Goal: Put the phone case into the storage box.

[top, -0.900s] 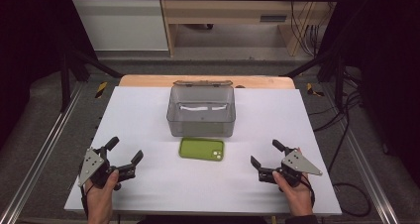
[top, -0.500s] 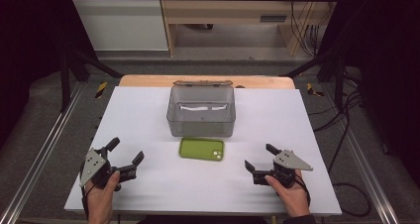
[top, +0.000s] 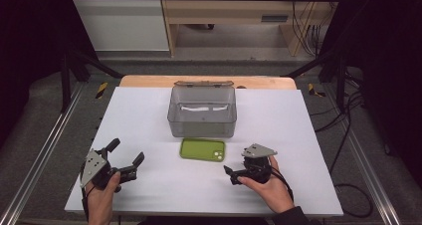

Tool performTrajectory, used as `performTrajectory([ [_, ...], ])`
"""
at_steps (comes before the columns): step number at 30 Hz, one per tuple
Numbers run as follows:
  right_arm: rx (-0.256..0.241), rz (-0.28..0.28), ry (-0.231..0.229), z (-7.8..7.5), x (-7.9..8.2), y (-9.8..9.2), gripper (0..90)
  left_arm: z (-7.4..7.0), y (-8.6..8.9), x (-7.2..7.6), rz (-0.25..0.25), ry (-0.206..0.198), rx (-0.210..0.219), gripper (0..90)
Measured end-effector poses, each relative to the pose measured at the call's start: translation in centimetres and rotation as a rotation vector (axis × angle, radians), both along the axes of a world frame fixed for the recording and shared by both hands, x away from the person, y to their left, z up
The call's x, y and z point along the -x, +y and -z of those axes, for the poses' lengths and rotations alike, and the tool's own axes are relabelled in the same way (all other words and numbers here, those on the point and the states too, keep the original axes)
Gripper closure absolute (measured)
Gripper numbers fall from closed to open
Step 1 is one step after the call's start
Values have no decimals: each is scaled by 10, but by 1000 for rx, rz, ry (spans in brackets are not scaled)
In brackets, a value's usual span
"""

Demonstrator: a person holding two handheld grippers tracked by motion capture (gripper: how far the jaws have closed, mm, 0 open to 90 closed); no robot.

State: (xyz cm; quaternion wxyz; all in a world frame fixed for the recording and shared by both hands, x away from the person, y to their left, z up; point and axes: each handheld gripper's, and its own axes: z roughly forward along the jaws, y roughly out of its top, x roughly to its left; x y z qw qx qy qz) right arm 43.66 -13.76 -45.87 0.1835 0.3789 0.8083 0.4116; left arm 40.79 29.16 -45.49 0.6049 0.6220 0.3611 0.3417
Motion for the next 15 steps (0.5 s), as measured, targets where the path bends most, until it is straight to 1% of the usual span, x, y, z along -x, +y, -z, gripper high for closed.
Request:
performTrajectory([
  [1,47,-3,13,-1,-4,6,69,0,0,0,0,0,-2,7],
  [2,47,-3,13,-1,-4,6,69,0,0,0,0,-1,-3,7],
  [3,69,-11,36,-4,-8,11,81,0,-1,0,1,-1,-3,7],
  [4,69,-11,36,-4,-8,11,81,0,-1,0,1,-1,-3,7],
  [5,79,-25,49,-7,-12,16,108,0,-1,-1,2,1,-4,7],
  [6,79,-25,49,-7,-12,16,108,0,-1,-1,2,1,-4,7],
  [9,88,-52,68,-12,-16,21,156,1,-1,-1,5,5,-9,7],
  [11,96,-71,75,-15,-19,25,233,1,-2,-1,5,4,-12,7],
  [12,100,-81,79,-17,-20,27,255,1,-2,-1,6,4,-13,7],
  [14,99,-98,93,-19,-23,30,347,1,-2,-1,9,2,-13,7],
  [15,101,-111,99,-19,-24,32,374,1,-2,-1,12,2,-12,7],
])
